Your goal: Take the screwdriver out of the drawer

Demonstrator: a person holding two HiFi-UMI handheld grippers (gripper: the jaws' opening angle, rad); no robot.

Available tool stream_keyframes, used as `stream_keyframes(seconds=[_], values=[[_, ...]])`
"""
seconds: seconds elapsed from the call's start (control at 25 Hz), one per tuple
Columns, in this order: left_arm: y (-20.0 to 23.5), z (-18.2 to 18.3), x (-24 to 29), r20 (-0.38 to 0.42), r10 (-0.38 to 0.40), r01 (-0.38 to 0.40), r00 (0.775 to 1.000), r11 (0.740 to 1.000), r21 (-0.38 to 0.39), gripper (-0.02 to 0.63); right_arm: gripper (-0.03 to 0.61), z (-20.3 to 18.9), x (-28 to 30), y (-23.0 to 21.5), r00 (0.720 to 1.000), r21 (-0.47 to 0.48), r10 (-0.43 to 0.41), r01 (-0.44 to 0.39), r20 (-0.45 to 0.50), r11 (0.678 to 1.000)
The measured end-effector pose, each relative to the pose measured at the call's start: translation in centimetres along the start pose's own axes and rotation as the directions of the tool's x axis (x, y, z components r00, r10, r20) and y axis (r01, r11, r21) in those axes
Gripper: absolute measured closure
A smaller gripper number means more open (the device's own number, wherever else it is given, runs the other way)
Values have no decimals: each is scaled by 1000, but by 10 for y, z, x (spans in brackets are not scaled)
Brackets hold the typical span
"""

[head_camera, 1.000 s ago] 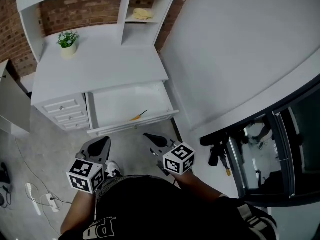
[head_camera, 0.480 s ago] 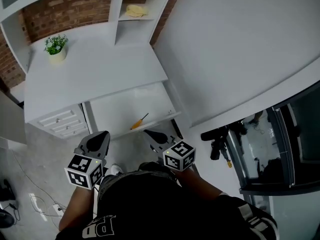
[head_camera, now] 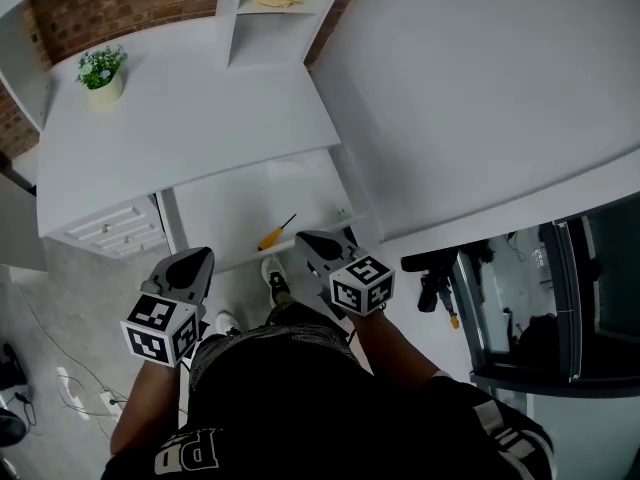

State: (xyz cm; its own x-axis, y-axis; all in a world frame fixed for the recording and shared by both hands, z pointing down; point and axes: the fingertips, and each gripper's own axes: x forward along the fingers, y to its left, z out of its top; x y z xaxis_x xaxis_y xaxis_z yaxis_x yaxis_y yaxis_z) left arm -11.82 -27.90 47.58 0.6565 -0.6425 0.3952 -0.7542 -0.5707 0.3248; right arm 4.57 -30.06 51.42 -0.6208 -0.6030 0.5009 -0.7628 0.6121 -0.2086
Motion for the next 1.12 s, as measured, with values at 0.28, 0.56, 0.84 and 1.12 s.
stream_keyframes(seconds=[0.28, 0.56, 0.84, 1.12], values=[[32, -11, 16, -31, 138, -140, 990, 985, -100, 598, 574, -34, 63, -66, 969, -202, 34, -86, -246, 976], [58, -19, 32, -55, 260, -265, 964, 943, -200, 598, 574, -82, 114, -87, 862, -469, 91, -357, -500, 808], [64, -47, 46, -124, 324, -346, 938, 892, -292, 598, 575, -147, 146, -103, 698, -583, 69, -644, -712, 495], [66, -56, 54, -150, 386, -414, 910, 841, -349, 598, 574, -178, 160, -113, 561, -492, 123, -796, -819, 352]])
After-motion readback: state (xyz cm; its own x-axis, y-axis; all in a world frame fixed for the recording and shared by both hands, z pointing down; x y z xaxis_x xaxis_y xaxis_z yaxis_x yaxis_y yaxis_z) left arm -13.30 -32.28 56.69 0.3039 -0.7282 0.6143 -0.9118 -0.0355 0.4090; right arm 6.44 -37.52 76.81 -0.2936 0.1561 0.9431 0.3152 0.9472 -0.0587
